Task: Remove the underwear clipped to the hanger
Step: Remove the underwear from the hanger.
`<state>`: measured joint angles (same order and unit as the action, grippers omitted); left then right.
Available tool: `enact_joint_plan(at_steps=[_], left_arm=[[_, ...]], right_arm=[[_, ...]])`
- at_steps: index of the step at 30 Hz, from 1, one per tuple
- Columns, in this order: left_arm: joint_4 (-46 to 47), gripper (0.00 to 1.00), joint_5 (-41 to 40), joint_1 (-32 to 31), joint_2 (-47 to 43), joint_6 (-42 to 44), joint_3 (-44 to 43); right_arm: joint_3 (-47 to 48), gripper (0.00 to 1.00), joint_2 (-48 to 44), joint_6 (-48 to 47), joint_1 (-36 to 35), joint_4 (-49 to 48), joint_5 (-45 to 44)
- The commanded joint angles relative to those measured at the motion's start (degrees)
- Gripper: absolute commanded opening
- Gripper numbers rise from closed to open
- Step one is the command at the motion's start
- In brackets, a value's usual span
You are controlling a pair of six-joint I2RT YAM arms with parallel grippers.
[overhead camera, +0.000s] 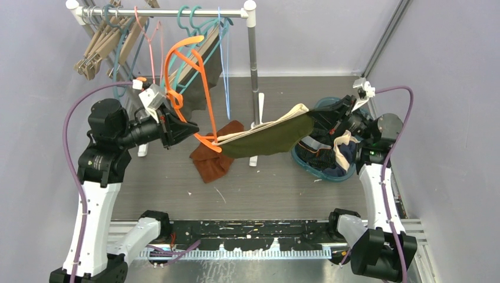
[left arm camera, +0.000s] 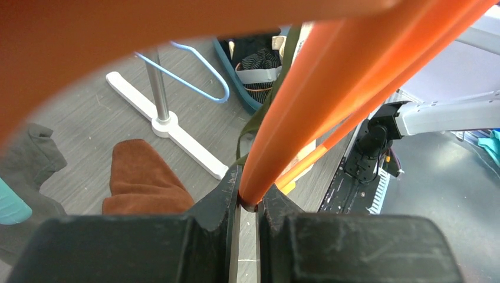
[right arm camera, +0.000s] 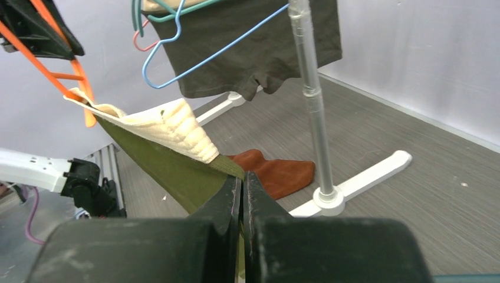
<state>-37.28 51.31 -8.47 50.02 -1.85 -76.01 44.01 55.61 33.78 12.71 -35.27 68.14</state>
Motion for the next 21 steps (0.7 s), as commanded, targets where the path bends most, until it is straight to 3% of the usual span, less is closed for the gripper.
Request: enact_joint_plan(at_steps=[1,9,12,17,21], left_arm=[[-0.7,0.00,-2.1,-1.8,1.4,1.3,-5.0],[-9.5,0.00,-12.9,-8.1,6.1,8.6,-11.4],[-12.6,0.00,-16.6,-10.5,7.4,11.1,-11.9],[-17.0,0.00,-23.4,-13.7,9.0,15.5,-12.5],[-19.0,0.00,-25.3,-15.1,9.9,16.6,-13.3]], right_arm=[[2.4,0.01,-0.9,-5.8,-4.5,4.3,-1.9],[5.4,0.07,0.5,-10.3,-15.3,8.8,3.5],[6.6,0.09,1.0,-12.3,-16.2,11.8,3.7],[8.6,0.18,1.6,-25.7,-16.1,27.8,2.8],[5.4,0.27,1.6,-28.7,-16.1,29.8,2.1]])
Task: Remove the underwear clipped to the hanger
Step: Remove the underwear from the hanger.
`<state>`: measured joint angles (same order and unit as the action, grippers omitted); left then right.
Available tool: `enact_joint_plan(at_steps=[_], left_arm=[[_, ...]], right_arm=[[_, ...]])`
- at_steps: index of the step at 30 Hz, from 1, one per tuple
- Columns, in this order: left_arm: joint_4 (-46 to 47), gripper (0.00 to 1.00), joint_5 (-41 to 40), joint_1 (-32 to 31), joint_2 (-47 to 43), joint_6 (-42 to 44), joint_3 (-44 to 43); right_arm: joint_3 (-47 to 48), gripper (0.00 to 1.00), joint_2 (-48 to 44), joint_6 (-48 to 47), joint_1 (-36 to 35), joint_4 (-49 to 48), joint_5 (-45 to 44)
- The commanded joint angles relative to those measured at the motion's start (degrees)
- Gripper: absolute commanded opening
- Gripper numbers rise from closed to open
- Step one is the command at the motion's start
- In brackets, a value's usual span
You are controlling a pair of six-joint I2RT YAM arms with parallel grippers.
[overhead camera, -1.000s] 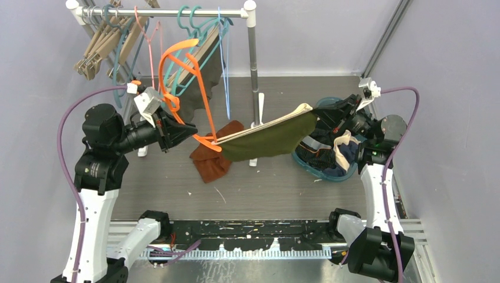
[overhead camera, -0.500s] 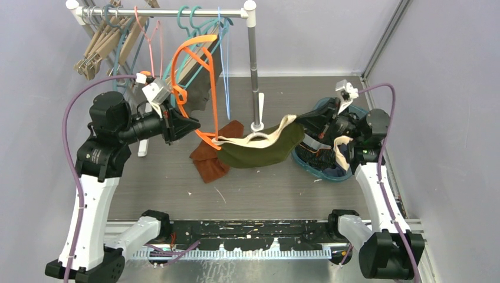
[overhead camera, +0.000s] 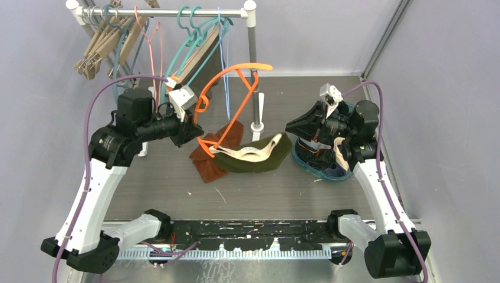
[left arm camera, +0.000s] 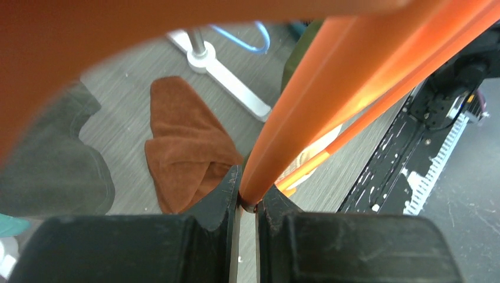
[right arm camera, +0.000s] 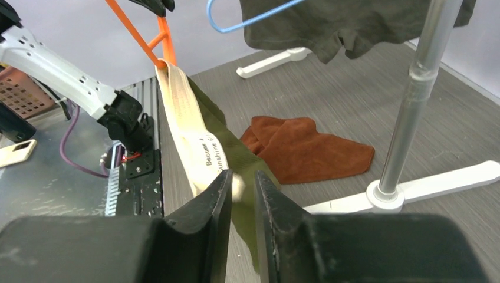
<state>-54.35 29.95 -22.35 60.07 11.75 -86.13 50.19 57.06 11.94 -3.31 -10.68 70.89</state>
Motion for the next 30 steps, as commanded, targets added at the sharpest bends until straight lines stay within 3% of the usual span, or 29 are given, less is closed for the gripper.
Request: enact_joint_plan(at_steps=[1,8,14,21,26,30], left_arm=[[-2.2,0.00,-4.2,-1.5,0.1,3.1,-3.2],[-3.6,0.00,-5.5,-3.0,1.6,3.9,-4.2],[-6.0,0.00,-10.3,-5.3,2.6,6.8,-4.8],[-11.1,0.00,-19.5,-8.9,3.6,11.7,-6.4],[-12.8,0.00,-26.3,-11.7,4.1,14.5,-4.2],[-13.0,0.00,-30.4,-13.8,4.5,15.8,-2.6]], right_arm=[[-1.6,0.29,0.3,-7.6,-0.1,5.8,-0.8],[-1.9,0.44,0.8,-15.3,-0.1,14.8,-1.1],[1.7,0.51,-0.9,-19.8,-0.1,21.7,-2.2],[14.5,0.69,-3.4,-31.7,-0.1,41.2,-9.1],[23.2,0.93,-4.8,-34.5,-0.1,50.6,-16.4],[30.7,1.00,-3.8,-35.0,-0.1,56.4,-16.4]])
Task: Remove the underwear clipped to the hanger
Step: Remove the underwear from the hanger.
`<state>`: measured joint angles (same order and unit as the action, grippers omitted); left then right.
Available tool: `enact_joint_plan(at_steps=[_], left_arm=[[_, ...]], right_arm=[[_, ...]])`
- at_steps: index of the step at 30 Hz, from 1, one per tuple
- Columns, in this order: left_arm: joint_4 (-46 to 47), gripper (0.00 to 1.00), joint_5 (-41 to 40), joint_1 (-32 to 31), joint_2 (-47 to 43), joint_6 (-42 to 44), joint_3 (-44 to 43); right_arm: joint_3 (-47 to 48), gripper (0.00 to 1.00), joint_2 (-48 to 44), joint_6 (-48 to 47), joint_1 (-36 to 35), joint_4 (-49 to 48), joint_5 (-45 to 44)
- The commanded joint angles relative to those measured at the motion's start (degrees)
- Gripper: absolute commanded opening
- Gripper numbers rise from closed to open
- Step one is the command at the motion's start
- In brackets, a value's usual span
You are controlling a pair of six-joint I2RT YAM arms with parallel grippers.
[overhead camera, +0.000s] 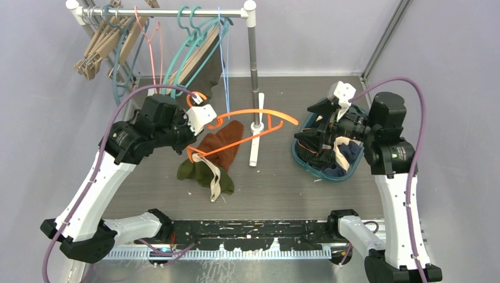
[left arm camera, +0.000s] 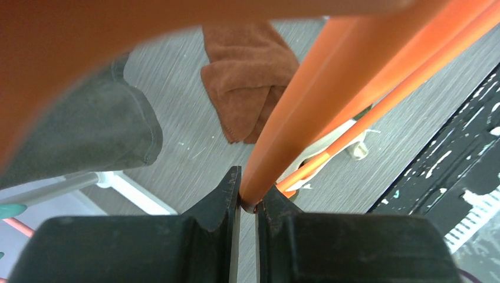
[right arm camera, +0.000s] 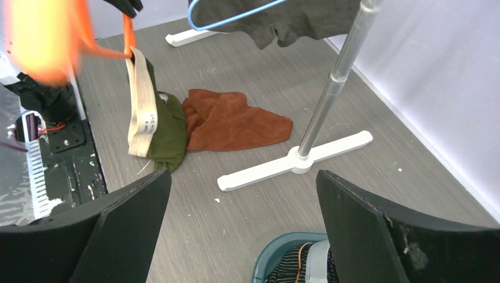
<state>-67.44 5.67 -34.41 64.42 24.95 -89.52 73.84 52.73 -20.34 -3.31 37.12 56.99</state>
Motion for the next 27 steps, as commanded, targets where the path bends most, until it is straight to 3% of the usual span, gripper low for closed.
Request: enact_joint_plan(at_steps=[1,8,14,21,27], left_arm=[[0.0,0.00,-6.9,-2.2,0.3,2.8,1.0],[0.6,0.00,-12.2,-4.9,2.2,3.3,1.5],[0.7,0.00,-13.9,-6.9,4.4,3.9,1.4],[1.3,0.00,-16.6,-8.9,6.2,4.3,1.5],[1.9,0.00,-18.8,-9.7,7.5,5.1,2.1]], right_arm=[[9.9,1.00,1.4,-2.8,-0.2,10.3,-1.5],[19.5,1.00,6.0,-10.2,-0.4,24.8,3.0],[22.6,0.98,10.8,-7.0,-3.4,23.7,3.6],[23.7,0.94,17.8,-3.1,-17.1,20.4,-5.4],[23.6,0.76,23.3,-5.1,-22.5,21.6,-8.0]])
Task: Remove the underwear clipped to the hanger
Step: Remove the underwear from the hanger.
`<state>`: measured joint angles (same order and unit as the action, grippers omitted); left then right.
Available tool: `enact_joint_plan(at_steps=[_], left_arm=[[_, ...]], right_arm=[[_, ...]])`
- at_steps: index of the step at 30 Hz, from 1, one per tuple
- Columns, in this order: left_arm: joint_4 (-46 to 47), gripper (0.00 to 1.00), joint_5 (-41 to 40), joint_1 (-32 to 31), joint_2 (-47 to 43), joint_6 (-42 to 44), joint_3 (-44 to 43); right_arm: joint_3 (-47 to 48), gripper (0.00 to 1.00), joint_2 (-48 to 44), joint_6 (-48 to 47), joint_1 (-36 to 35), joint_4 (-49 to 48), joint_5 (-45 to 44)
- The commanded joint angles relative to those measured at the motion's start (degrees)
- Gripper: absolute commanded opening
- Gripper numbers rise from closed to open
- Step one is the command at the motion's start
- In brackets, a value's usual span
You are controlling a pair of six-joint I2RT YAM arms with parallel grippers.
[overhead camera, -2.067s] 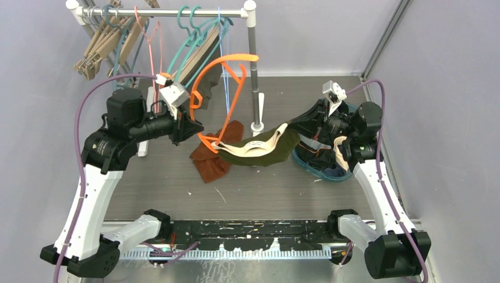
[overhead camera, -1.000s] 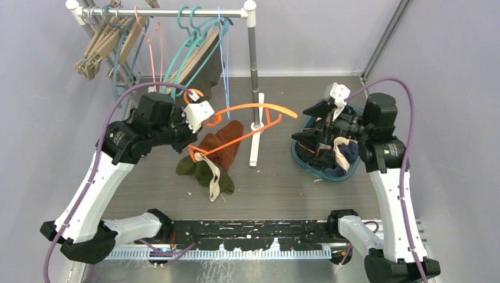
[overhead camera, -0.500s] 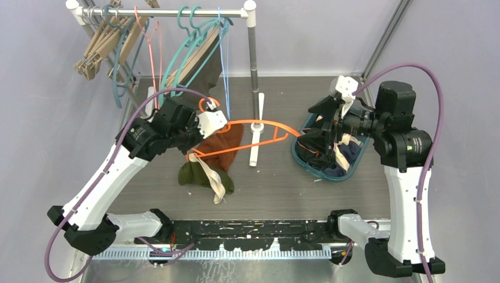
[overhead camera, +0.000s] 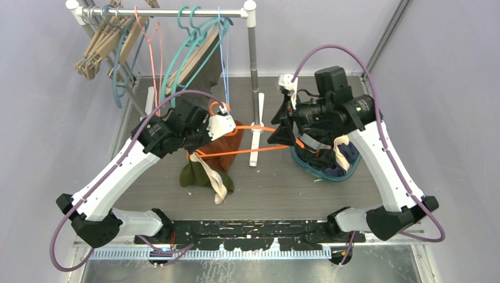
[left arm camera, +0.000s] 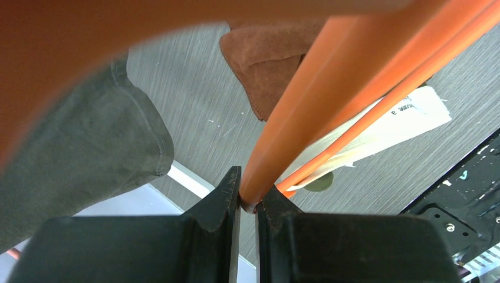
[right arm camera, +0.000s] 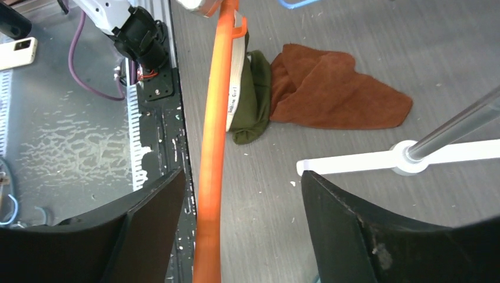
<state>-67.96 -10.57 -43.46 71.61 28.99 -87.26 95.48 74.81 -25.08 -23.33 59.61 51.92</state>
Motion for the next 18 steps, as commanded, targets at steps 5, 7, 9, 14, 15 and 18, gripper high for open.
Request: enact_joint_plan(at_steps=[5,7,9,14,15,18], left_arm=[[2.5,0.00,-4.6,-0.9,0.7,1.7,-0.3],[2.4,0.00,-5.0,-1.2,2.3,2.0,-0.4],[2.5,0.00,-5.2,-1.5,2.6,2.0,-0.3],[2.4,0.00,-4.3,-1.5,1.9,1.8,0.1],[2.3,0.00,-3.8,-1.5,1.6,1.8,0.2],[2.0,0.00,-1.1,-0.8,-0.7,1.2,0.2]], right_arm=[[1.6,0.51,3.4,-1.8,-4.1,-0.9,-3.9],[1.0,0.39,3.5,-2.6,-4.2,-1.0,-3.9],[-0.3,0.20,3.0,-3.2,-4.2,-1.5,-3.8],[-3.4,0.01,0.3,-4.3,-4.2,-4.2,-4.3],[-4.0,0.01,-0.4,-4.7,-4.1,-4.5,-4.4],[-6.2,0.01,-2.7,-5.2,-3.9,-6.2,-4.1]])
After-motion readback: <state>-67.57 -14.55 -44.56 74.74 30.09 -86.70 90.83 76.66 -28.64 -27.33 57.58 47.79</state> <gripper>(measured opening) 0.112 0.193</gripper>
